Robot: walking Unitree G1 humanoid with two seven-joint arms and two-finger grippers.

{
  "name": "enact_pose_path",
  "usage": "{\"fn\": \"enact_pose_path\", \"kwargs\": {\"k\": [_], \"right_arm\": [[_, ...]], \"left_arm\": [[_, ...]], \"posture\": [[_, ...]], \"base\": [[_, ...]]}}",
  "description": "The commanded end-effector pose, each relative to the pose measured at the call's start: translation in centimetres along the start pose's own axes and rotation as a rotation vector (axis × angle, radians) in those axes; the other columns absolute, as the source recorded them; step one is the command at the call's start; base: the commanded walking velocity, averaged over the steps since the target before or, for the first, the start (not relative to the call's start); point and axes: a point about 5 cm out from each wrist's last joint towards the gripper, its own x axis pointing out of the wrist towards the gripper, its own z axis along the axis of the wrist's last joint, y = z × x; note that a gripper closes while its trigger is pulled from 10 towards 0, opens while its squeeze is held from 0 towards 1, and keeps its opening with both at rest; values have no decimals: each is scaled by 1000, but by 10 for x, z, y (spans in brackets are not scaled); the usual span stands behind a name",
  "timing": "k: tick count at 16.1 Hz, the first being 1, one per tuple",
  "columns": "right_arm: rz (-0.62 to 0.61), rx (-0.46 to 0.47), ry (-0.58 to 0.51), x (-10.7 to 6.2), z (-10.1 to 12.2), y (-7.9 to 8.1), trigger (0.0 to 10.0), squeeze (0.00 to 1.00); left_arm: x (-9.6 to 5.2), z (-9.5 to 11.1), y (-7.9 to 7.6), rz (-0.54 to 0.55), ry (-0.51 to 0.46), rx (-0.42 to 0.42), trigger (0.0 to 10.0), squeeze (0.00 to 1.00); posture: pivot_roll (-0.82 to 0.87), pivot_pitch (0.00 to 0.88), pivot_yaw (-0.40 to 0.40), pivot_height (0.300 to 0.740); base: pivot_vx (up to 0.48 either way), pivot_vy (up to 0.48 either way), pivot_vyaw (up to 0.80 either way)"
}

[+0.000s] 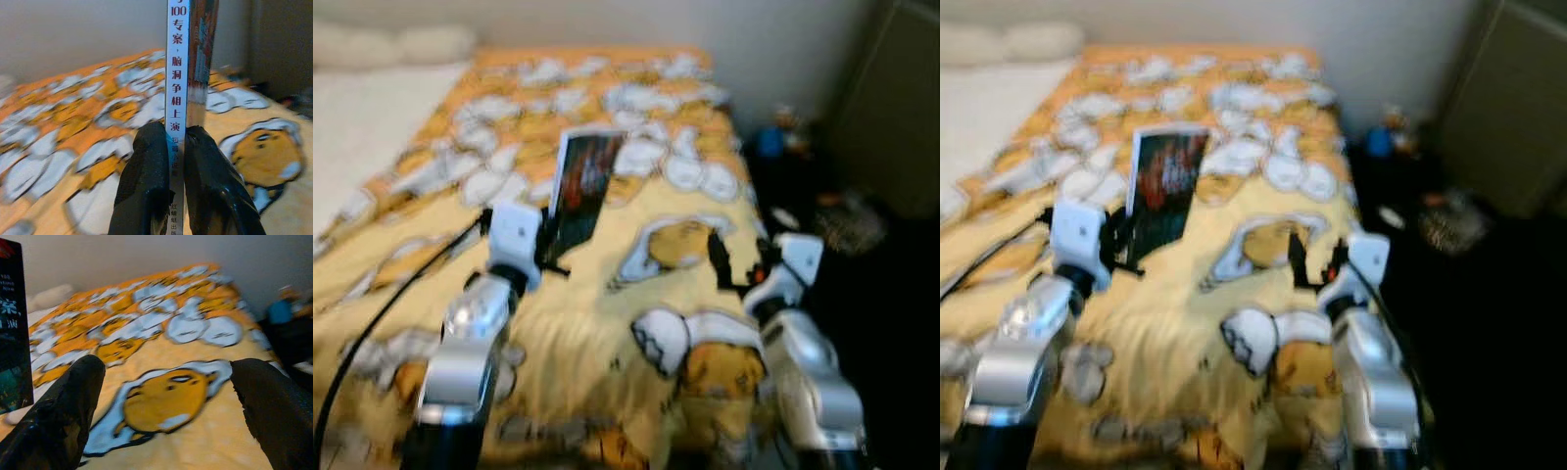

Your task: Clean up the room

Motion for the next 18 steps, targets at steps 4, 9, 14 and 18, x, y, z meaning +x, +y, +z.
{"fn": "enact_pose_path", "kwargs": {"k": [4, 9, 14, 18], "right_arm": [[14, -2, -5, 1, 4, 5, 10000, 0], [36, -74, 36, 6, 4, 8, 10000, 0], [-24, -160, 46, 10, 5, 5, 10000, 0], [17, -146, 52, 8, 1, 8, 10000, 0]], "left_arm": [[1, 10, 5, 16, -34, 19, 10000, 0], [-3, 2, 7, 45, -8, -8, 10000, 0], [-7, -2, 10, 62, 7, -18, 10000, 0], [-7, -3, 10, 59, 13, -8, 10000, 0]], "posture": [[-9, 0, 57, 740], [-5, 0, 44, 740], [-2, 0, 38, 740], [-1, 0, 41, 740]], "base": [[0, 381, -677], [0, 382, -135], [0, 380, 0], [0, 380, 0]]}}
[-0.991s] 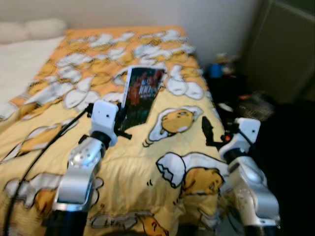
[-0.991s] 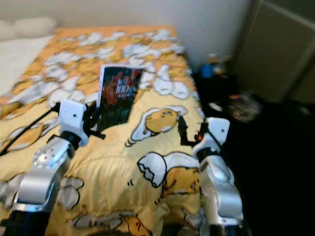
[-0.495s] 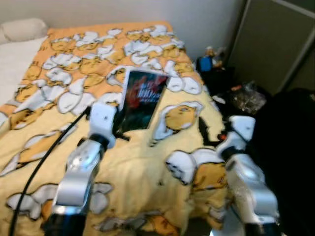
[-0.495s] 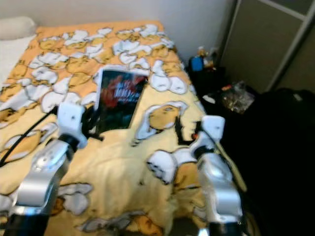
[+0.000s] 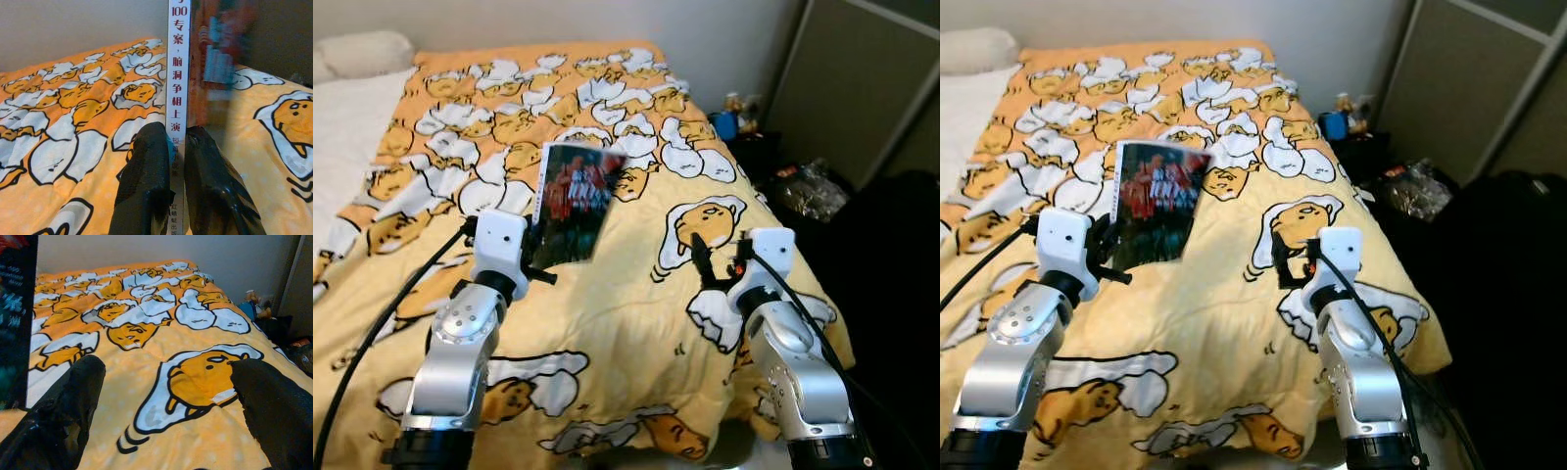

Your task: Clean up the room

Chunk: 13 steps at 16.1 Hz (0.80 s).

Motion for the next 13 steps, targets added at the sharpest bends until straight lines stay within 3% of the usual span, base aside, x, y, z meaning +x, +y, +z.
{"fn": "enact_pose_path", "kwargs": {"k": [1, 13], "right_arm": [[-13, 1, 2, -2, 0, -7, 10000, 0], [-15, 26, -3, -4, -2, -6, 10000, 0]], "left_arm": [[1, 9, -3, -9, -36, 9, 10000, 0], [-2, 8, -4, -19, -31, 14, 10000, 0]], "posture": [[-1, 0, 41, 740], [-4, 0, 44, 740]], "base": [[0, 379, 0], [0, 381, 0]]}}
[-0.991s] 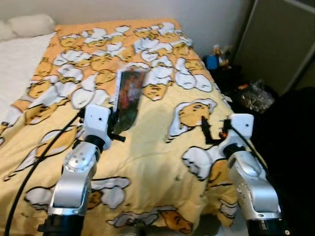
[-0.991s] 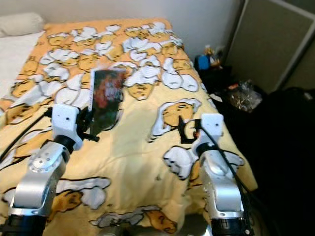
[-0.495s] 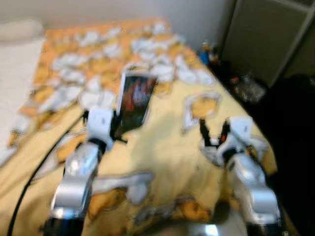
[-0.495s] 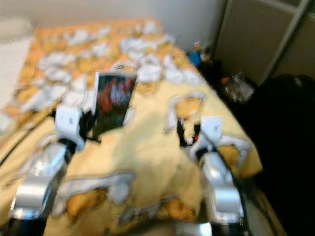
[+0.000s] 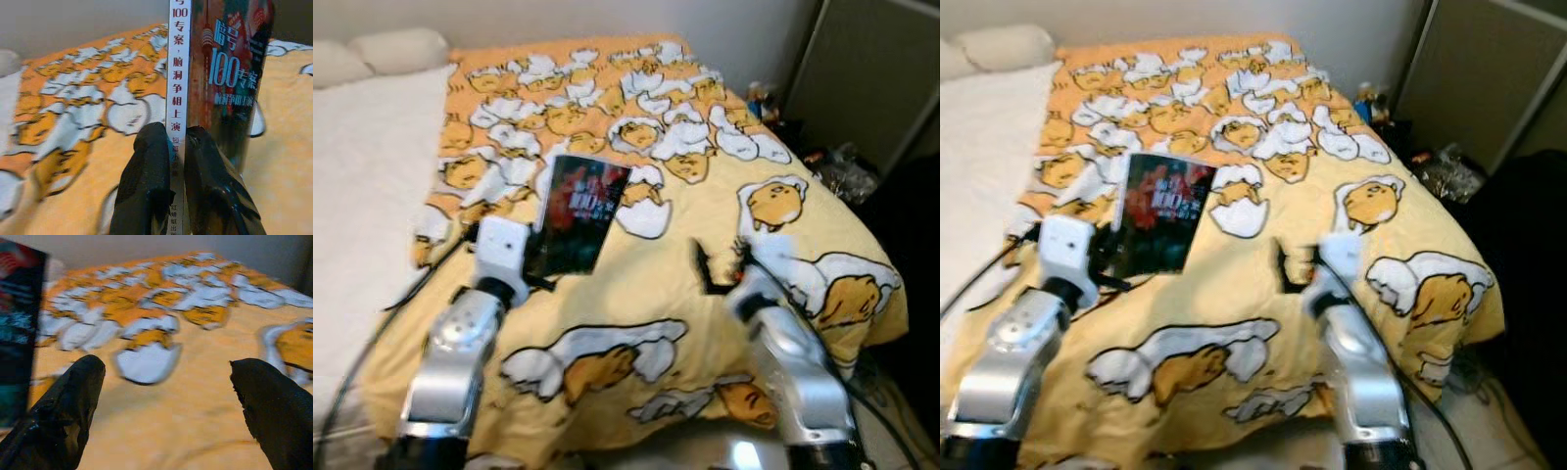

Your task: Clean up the room

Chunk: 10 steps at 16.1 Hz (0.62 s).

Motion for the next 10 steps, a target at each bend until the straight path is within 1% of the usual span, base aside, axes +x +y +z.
{"fn": "enact_pose_path", "kwargs": {"k": [1, 10], "right_arm": [[-32, -1, -14, -2, 3, -10, 10000, 0], [-22, -3, -14, 1, 4, -9, 10000, 0]], "left_arm": [[3, 13, -4, -10, -58, 7, 10000, 0], [4, 13, -4, -5, -57, 11, 10000, 0]], "posture": [[-3, 0, 42, 740], [1, 0, 40, 740]], "base": [[0, 379, 0], [0, 380, 0]]}}
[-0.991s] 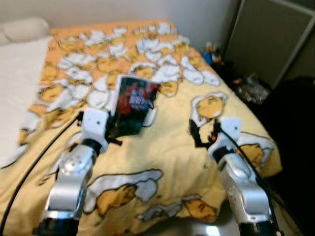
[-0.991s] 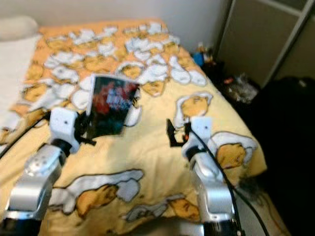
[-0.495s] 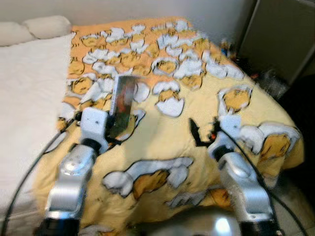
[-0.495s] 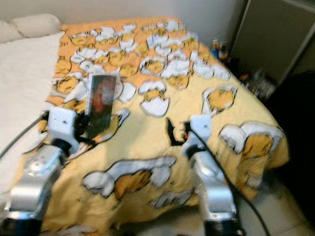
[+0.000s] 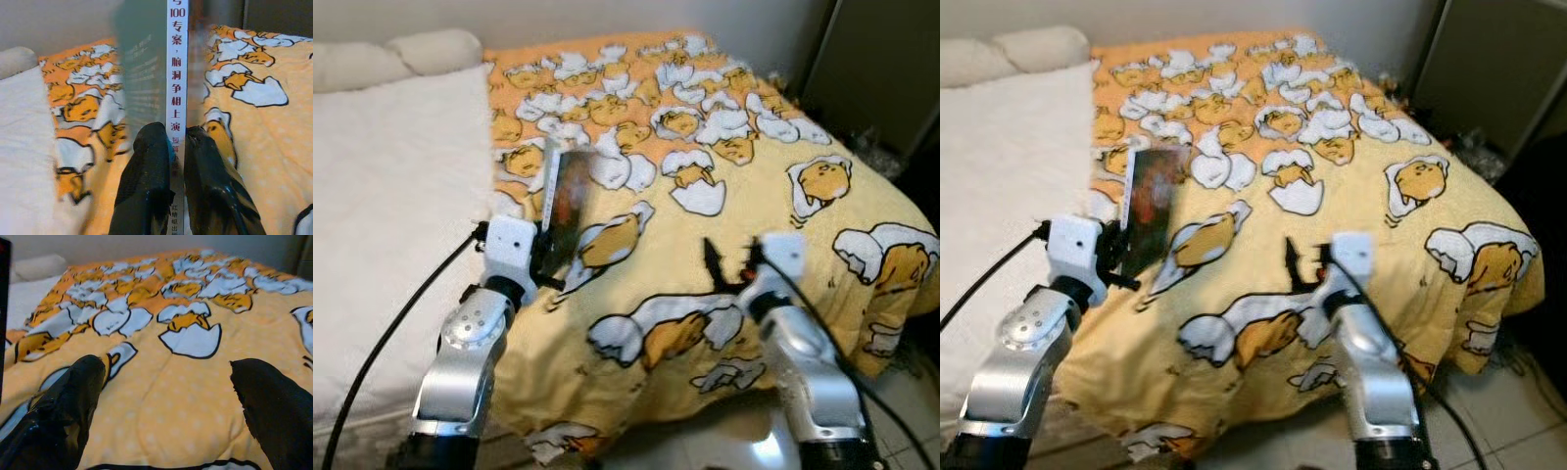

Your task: Clean up the room

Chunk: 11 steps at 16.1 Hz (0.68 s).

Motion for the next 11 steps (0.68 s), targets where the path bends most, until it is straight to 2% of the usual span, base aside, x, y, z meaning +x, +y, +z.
{"fn": "enact_pose_path", "kwargs": {"k": [1, 6, 11], "right_arm": [[24, 12, -22, 3, 4, 8, 10000, 0], [19, 16, -28, 3, 5, 8, 10000, 0], [15, 9, -38, 6, 7, 6, 10000, 0]], "left_arm": [[2, 12, 6, 13, -50, 27, 10000, 0], [7, 13, 7, 8, -52, 34, 10000, 0], [28, 12, 20, 3, -42, 62, 10000, 0]], "posture": [[1, 0, 41, 740], [-1, 0, 54, 740], [-4, 0, 57, 740]], "base": [[0, 379, 0], [0, 379, 0], [0, 377, 0]]}}
